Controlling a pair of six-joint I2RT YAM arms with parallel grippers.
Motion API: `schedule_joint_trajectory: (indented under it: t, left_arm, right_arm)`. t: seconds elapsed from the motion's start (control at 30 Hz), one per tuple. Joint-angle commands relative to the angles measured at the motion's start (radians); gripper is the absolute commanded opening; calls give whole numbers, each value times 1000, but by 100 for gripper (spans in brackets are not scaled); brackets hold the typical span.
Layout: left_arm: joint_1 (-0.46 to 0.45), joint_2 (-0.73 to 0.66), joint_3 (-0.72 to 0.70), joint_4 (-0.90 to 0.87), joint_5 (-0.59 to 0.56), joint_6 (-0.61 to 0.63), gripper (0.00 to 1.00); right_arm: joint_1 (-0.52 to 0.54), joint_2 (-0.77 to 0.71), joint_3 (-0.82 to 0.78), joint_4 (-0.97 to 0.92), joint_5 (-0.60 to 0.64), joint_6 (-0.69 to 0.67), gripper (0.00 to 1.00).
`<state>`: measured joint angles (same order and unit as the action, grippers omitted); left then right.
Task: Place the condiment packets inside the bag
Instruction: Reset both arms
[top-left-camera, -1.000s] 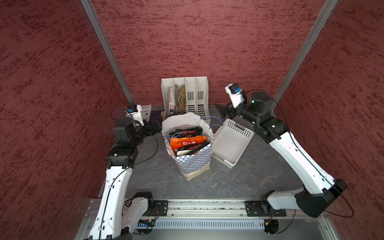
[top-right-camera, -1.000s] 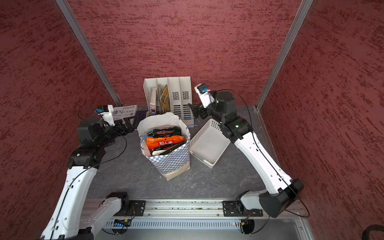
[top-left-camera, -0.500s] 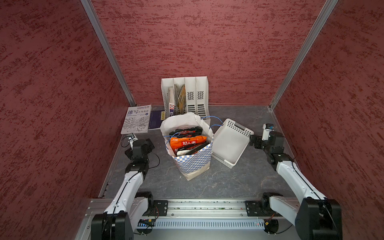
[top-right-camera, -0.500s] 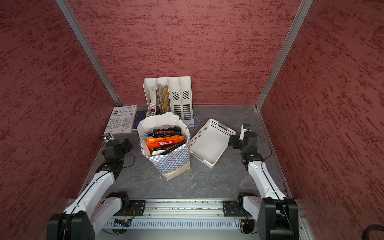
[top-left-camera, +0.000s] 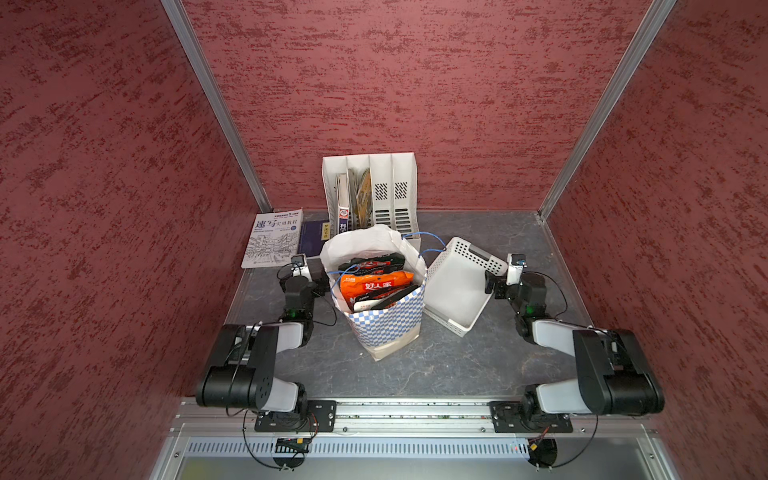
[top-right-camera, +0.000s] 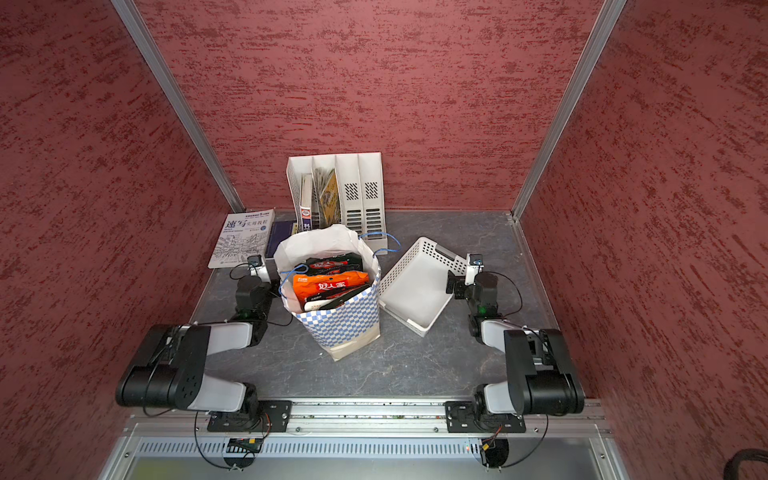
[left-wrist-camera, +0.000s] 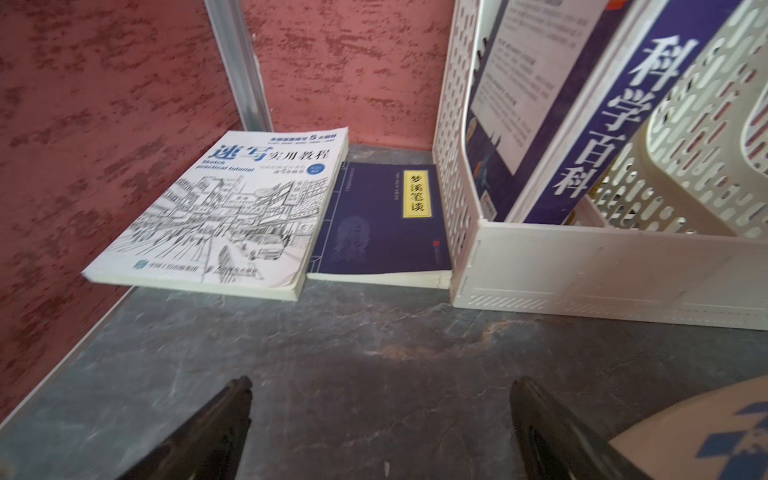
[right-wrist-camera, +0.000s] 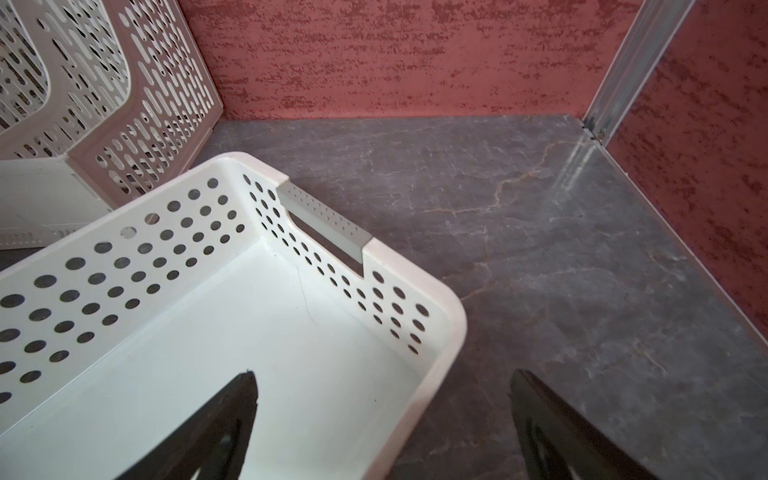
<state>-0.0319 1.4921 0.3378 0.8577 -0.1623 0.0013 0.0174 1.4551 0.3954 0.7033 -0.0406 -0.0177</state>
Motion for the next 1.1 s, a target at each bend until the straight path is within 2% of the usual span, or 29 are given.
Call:
schedule_joint_trajectory:
  t: [0.0, 0.17, 0.67, 1.07]
  left_arm:
    - [11, 26, -11, 122, 84, 35, 100]
    - [65, 34, 33, 43, 150, -11, 100]
    - [48, 35, 32, 53, 123, 1, 100]
    - [75, 34, 43, 27, 177, -12, 100]
  right_arm:
    - [9, 85, -8, 206, 23, -23, 99]
    - [5, 90, 3, 180, 43, -5, 99]
    - [-5, 84, 0, 179, 31, 1, 99]
    - [-6, 85, -1, 180, 31, 1, 99]
